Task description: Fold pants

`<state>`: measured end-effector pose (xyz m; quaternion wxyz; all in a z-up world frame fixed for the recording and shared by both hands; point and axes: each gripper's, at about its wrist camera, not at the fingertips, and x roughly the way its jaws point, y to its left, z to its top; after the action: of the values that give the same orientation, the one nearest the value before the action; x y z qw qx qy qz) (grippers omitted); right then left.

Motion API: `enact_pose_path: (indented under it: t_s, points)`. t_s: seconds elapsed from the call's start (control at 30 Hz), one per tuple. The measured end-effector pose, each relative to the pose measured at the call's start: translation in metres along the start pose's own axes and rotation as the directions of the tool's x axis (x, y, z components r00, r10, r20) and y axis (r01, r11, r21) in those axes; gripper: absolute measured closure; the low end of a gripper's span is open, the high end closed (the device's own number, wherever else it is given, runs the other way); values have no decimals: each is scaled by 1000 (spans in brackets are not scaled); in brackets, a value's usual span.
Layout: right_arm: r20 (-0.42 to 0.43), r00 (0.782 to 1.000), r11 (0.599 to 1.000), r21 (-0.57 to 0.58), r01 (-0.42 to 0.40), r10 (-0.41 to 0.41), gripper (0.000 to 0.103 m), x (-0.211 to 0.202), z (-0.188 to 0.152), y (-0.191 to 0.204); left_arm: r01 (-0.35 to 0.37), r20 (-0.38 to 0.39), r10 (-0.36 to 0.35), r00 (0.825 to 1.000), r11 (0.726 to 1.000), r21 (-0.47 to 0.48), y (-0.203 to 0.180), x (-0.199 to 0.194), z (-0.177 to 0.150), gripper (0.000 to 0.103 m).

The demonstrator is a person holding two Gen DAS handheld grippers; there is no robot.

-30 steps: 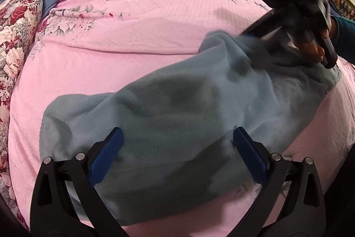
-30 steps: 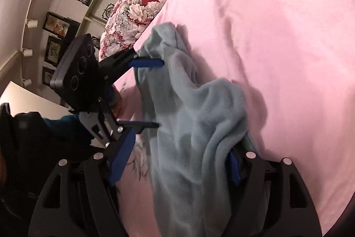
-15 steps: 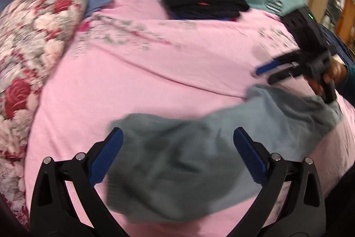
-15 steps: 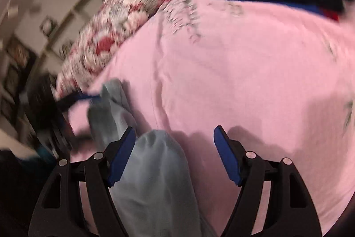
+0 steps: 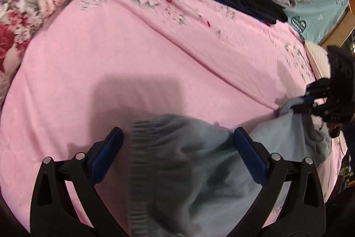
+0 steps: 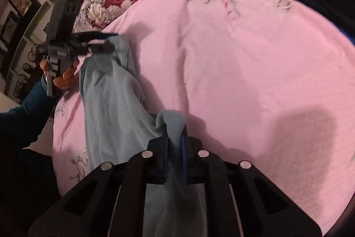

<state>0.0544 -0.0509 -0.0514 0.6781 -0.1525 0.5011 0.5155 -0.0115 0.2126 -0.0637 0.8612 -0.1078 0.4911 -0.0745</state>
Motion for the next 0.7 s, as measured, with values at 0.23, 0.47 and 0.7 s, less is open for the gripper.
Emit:
enact_pose_path:
  t_s: [0.23,0.47,0.7]
  points:
    - [3,992,991,23,129,-129,96,-12,-5,-8,45,48,-39,998,991,-129,18,0,16,75]
    - [114,987,994,29,108,-111,96,-40,-6,1,-23,206,52,977,990,-143,12,-27,22,78]
    - [41,956,954,84,286,-291,70,-2,-4,-20,-264,120,273,955,961,-83,12,-8,39,21]
